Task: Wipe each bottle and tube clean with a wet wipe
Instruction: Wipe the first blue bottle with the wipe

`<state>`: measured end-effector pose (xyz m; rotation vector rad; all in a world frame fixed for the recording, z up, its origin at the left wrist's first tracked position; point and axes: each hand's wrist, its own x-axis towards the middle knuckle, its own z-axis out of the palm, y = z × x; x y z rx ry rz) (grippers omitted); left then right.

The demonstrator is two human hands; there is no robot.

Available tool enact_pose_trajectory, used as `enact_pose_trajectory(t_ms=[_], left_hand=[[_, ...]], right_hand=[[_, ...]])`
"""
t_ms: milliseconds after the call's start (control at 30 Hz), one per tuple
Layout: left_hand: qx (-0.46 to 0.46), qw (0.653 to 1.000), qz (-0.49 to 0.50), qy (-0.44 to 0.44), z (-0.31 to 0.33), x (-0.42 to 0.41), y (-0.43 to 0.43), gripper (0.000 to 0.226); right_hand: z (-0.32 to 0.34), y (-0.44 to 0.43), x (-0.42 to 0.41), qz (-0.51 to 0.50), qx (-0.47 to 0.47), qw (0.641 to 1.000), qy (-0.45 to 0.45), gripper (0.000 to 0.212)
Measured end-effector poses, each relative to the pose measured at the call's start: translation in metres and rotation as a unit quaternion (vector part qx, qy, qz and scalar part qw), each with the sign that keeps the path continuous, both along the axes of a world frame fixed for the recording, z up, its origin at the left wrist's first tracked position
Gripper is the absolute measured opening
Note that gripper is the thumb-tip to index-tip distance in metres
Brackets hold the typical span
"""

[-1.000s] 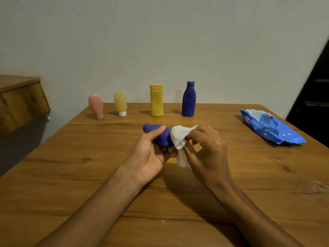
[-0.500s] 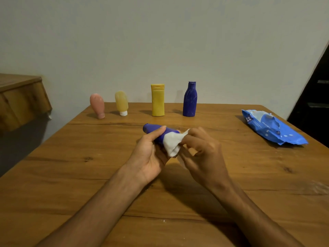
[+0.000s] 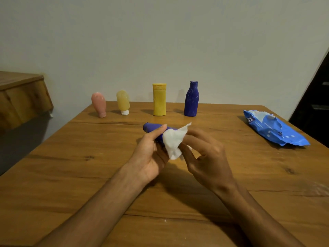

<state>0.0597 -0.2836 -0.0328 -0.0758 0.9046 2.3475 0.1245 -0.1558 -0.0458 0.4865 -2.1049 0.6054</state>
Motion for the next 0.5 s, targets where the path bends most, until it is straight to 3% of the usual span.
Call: enact_pose_trajectory(t_ms=[167, 333, 500], left_hand=[[0.009, 1.000, 0.009, -0.008, 0.0001, 0.0022, 0.0023, 0.057], [-0.009, 1.000, -0.006, -0.016, 0.0004, 0.0022, 0.0013, 0.055], [0.005, 1.000, -0.001, 0.021, 0.0011, 0.0042, 0.0024, 0.062]], right_hand=[[-0.0022, 0.0013, -0.0014, -0.058, -0.012, 0.998, -0.003, 0.024], [-0.0050, -0.0024, -0.0012, -0.046, 0.036, 0.998, -0.008, 0.021], [-0.0001, 0.0007, -0.0004, -0.071, -0.041, 0.997, 0.000, 0.007]])
